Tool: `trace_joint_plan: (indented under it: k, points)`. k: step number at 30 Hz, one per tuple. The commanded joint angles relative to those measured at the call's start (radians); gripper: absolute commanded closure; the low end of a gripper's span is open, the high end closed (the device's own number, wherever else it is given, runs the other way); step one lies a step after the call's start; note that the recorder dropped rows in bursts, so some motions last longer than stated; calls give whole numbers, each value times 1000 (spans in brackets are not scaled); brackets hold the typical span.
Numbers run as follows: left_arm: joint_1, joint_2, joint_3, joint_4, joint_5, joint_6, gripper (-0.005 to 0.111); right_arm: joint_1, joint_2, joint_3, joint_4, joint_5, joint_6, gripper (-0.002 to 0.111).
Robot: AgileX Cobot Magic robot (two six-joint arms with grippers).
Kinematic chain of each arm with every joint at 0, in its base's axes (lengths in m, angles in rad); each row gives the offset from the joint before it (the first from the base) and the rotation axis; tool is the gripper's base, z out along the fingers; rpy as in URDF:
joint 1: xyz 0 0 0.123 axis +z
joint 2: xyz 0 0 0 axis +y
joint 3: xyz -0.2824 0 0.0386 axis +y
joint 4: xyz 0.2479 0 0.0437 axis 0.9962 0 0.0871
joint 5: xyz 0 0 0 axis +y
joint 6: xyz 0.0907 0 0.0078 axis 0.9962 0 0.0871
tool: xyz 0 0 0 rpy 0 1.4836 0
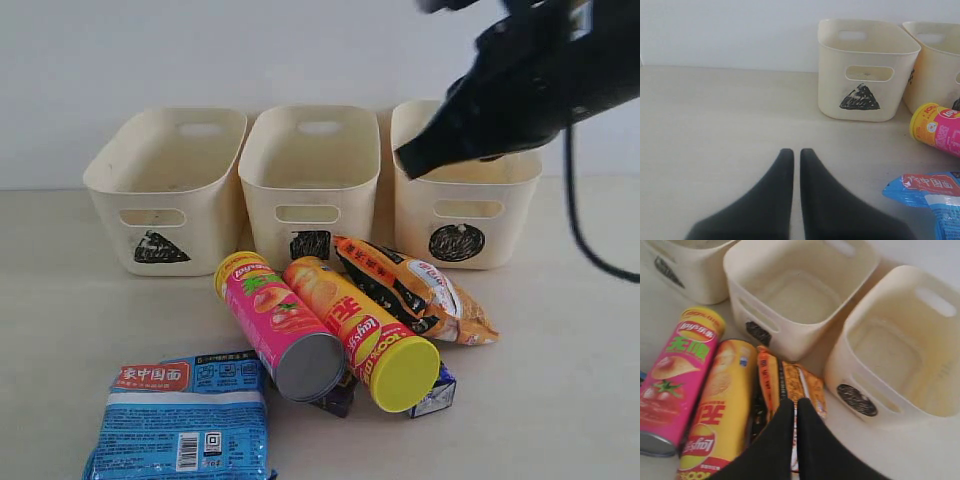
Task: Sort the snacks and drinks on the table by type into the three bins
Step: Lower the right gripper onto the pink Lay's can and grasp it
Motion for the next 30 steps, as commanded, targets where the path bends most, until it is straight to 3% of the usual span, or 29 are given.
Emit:
trace_joint_plan:
  k: [1,8,16,18,25,27,30]
  points:
    - [1,-4,4,-11,1,3,103,88,138,-83,-2,34,-10,108]
    - [1,-4,4,-11,1,3,103,194,381,-292,-5,131,-23,108]
    - [1,-4,4,-11,1,3,103,232,587,-499,5,317,-34,105]
    - [1,-4,4,-11,1,3,103,232,624,-537,19,353,-34,95]
    - [1,-4,4,-11,1,3,103,232,684,-600,124,331,-109,35]
    - [1,-4,4,-11,1,3,103,232,696,-600,142,325,-139,29]
    - [1,-4,4,-11,1,3,103,232,716,-599,154,312,-141,28]
